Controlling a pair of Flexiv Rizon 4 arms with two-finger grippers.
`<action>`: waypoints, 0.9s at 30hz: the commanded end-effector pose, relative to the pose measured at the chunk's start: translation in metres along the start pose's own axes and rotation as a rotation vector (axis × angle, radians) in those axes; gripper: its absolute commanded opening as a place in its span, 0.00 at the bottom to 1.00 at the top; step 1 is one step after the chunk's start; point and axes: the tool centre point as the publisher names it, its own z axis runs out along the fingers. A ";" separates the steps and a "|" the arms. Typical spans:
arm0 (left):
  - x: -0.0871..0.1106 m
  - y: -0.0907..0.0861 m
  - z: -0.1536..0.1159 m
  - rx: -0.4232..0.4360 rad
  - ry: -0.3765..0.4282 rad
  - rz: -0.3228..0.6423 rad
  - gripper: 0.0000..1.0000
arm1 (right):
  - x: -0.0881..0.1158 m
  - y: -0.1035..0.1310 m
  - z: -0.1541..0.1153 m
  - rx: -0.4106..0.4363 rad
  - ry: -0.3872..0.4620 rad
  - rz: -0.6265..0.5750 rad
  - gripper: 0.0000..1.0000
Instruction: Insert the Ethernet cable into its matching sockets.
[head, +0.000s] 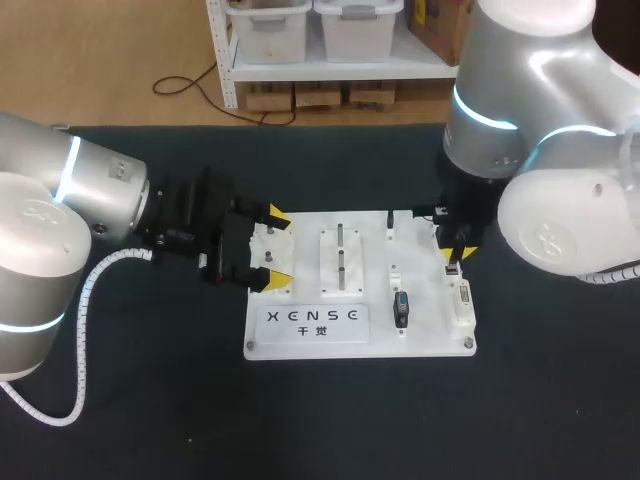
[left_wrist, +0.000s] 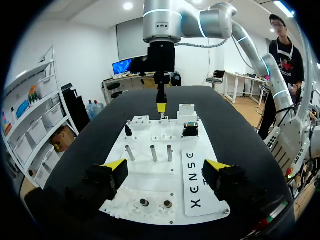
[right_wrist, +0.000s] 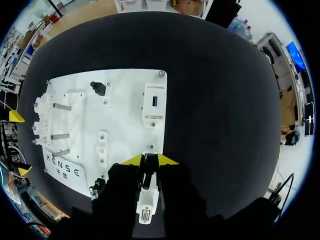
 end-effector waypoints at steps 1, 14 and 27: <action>0.001 0.000 0.001 -0.003 -0.001 0.000 1.00 | -0.002 0.001 0.001 0.000 0.006 -0.001 0.00; 0.001 0.000 0.001 -0.003 -0.001 0.000 1.00 | 0.000 -0.002 0.004 -0.001 0.018 0.004 0.00; 0.001 0.000 0.001 -0.003 -0.001 0.000 1.00 | 0.003 -0.005 0.004 -0.004 0.022 0.010 0.00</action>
